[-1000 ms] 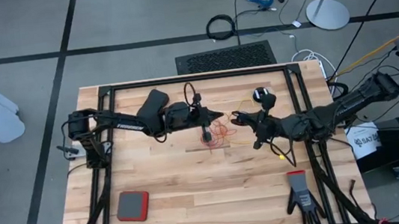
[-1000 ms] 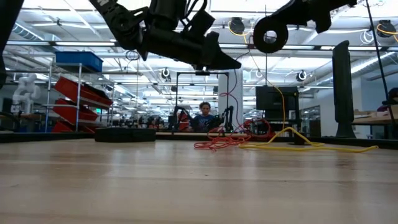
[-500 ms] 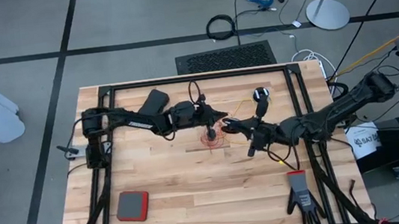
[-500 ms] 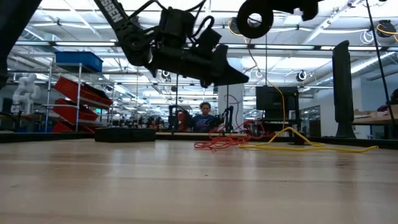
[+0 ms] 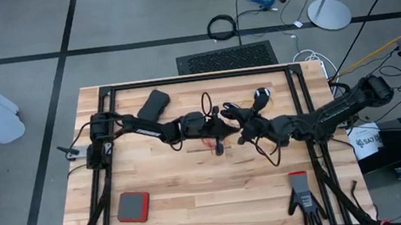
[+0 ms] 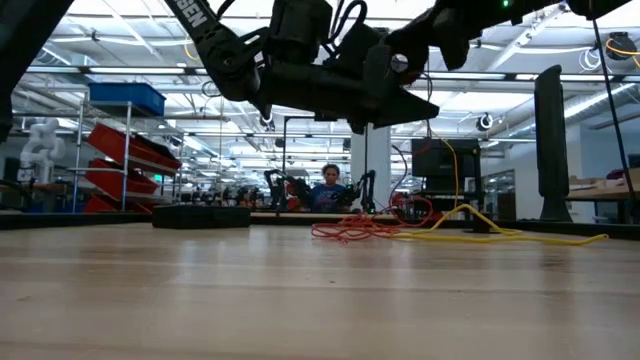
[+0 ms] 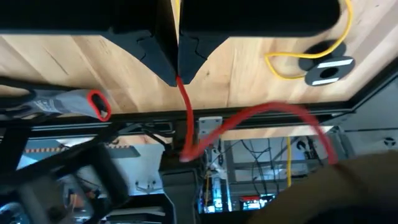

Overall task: Coil cords
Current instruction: Uncoil the red wire from the spool

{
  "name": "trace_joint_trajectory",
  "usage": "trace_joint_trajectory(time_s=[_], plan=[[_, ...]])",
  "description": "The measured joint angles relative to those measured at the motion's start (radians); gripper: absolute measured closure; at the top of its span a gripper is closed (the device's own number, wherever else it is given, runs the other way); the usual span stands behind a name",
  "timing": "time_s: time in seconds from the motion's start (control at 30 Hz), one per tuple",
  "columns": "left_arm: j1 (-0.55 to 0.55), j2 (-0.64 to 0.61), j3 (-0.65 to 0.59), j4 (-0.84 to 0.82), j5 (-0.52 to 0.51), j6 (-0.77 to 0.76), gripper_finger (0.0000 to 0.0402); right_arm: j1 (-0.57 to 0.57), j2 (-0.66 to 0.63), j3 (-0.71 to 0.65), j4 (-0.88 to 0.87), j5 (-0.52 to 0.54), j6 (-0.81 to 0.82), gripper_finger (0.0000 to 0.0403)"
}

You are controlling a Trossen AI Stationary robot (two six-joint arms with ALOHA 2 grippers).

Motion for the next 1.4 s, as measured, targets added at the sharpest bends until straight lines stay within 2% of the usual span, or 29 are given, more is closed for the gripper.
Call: trace_joint_trajectory(time_s=[0.23, 0.5, 0.9, 1.07, 1.4], plan=[[-0.017, -0.001, 0.01, 0.003, 0.052, 0.0, 0.0402, -0.039, 0.001, 0.0, -0.129, 0.051, 0.071, 0.0403], [-0.034, -0.002, 0.033, -0.009, 0.125, 0.001, 0.0401, -0.062, -0.003, 0.0, -0.255, 0.055, 0.163, 0.0403], [-0.043, -0.122, 0.035, -0.193, 0.137, 0.09, 0.0402, -0.063, -0.052, 0.0, -0.375, 0.084, 0.234, 0.0403], [-0.042, -0.19, 0.035, -0.337, 0.095, 0.154, 0.0401, -0.061, -0.085, 0.0, -0.424, 0.082, 0.266, 0.0403], [-0.042, -0.318, 0.035, -0.591, -0.082, 0.265, 0.0401, -0.053, -0.148, 0.0, -0.593, 0.073, 0.397, 0.0403]])
